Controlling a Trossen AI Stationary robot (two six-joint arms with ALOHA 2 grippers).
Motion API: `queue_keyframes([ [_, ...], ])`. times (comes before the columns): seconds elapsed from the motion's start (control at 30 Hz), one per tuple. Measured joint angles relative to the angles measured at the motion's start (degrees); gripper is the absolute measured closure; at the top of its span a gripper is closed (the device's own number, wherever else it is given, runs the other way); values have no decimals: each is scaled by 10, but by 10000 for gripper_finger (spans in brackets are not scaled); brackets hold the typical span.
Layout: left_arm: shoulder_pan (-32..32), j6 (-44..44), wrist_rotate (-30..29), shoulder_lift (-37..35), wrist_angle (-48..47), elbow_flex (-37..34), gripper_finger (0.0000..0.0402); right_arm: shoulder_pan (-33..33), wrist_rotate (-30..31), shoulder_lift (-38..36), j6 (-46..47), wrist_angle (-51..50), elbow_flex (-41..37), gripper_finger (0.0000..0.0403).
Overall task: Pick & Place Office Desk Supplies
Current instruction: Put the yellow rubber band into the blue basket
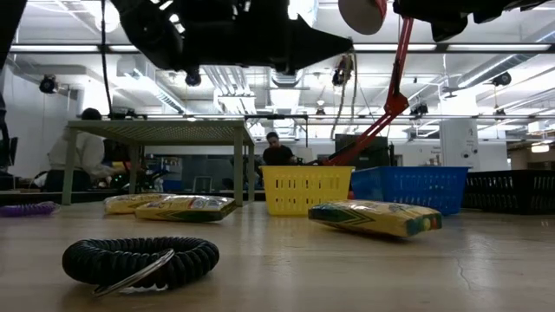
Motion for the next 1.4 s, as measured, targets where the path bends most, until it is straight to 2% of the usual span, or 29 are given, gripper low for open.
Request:
queue_keyframes([
  [0.33,19,25,-1,78,-9,82,399,0,0,0,0,0,0,335],
  [0.7,29,-9,-2,155,-21,114,399,0,0,0,0,0,0,335],
  [0.87,31,-51,-2,184,-25,128,399,0,0,0,0,0,0,335],
  [1.27,43,-146,-2,186,-126,131,399,0,0,0,0,0,0,335],
  [1.4,47,-154,-2,186,-156,130,399,0,0,0,0,0,0,335],
])
